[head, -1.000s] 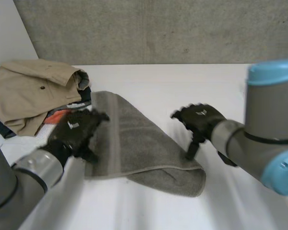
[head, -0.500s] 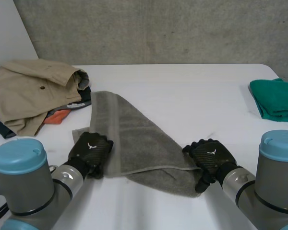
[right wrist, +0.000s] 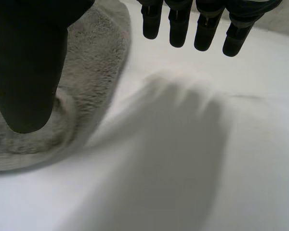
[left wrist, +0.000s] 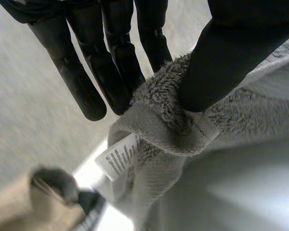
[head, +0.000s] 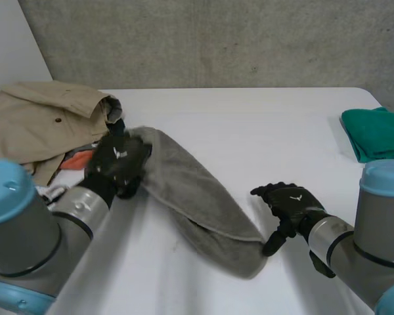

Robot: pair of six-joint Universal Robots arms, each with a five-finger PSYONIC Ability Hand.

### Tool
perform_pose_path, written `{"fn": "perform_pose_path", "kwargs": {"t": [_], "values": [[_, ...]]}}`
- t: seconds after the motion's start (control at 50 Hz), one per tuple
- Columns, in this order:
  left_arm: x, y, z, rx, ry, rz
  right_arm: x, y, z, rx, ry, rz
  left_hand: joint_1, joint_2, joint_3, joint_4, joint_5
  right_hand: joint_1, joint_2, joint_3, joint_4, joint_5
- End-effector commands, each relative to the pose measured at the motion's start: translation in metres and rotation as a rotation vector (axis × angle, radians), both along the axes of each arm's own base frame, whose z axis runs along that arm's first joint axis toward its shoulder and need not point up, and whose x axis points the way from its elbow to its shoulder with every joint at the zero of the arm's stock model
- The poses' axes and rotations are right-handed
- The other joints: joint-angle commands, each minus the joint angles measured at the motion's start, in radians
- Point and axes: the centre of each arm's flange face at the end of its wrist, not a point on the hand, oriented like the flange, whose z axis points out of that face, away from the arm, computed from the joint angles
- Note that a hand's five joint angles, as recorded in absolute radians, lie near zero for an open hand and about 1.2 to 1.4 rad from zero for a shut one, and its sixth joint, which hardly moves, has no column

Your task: Fold the laundry.

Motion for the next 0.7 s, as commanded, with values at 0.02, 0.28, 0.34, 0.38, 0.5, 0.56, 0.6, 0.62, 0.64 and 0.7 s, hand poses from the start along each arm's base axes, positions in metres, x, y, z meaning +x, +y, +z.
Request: {"fn": "perform_pose_path", "kwargs": {"t": [0.02,0.28,0.34,0.38,0.5,0.56,0.6,0.62,0.64,0.7], "values": [[-0.01,0.022,0.056,-0.093,0.054,-0.06,0.015,-0.002,-0.009,0.163,-0.113,0.015,0.298,0.203,0.217,0.201,0.266,-0.051,-0.035,-0.034,-0.034,-0.047],[-0.024,0.016,0.057,-0.072,0.043,-0.081,0.042,0.011,-0.009,0.224,-0.206,0.063,0.298,0.203,0.217,0.201,0.266,0.062,0.079,0.079,0.079,0.067],[-0.026,0.016,0.048,-0.047,0.028,-0.087,0.042,0.011,-0.009,0.229,-0.207,0.055,0.298,0.203,0.217,0.201,0.266,0.026,0.043,0.044,0.043,0.031],[-0.027,0.02,0.043,-0.027,0.016,-0.097,0.041,0.012,-0.009,0.239,-0.209,0.05,0.284,0.189,0.203,0.187,0.252,-0.02,-0.004,-0.003,-0.003,-0.016],[-0.025,0.028,0.038,0.005,-0.004,-0.104,0.056,0.029,-0.005,0.229,-0.215,0.112,-0.01,-0.104,-0.091,-0.107,-0.041,-0.051,-0.035,-0.034,-0.034,-0.047],[-0.023,0.03,0.036,0.022,-0.014,-0.103,0.067,0.036,0.001,0.203,-0.224,0.153,0.004,-0.09,-0.076,-0.093,-0.027,-0.051,-0.035,-0.034,-0.034,-0.047],[-0.023,0.032,0.036,0.026,-0.018,-0.105,0.078,0.039,0.007,0.184,-0.242,0.179,0.074,-0.02,-0.006,-0.022,0.043,-0.051,-0.035,-0.034,-0.034,-0.047],[-0.023,0.033,0.037,0.026,-0.018,-0.106,0.082,0.039,0.008,0.184,-0.249,0.185,0.11,0.016,0.029,0.013,0.078,-0.051,-0.035,-0.034,-0.034,-0.047],[-0.022,0.033,0.037,0.026,-0.018,-0.106,0.085,0.038,0.007,0.186,-0.255,0.188,0.142,0.048,0.061,0.045,0.111,-0.051,-0.035,-0.034,-0.034,-0.047],[-0.021,0.035,0.043,0.015,-0.008,-0.106,0.1,0.042,-0.01,0.221,-0.248,0.199,0.277,0.183,0.196,0.18,0.246,0.011,0.028,0.028,0.028,0.016]]}}
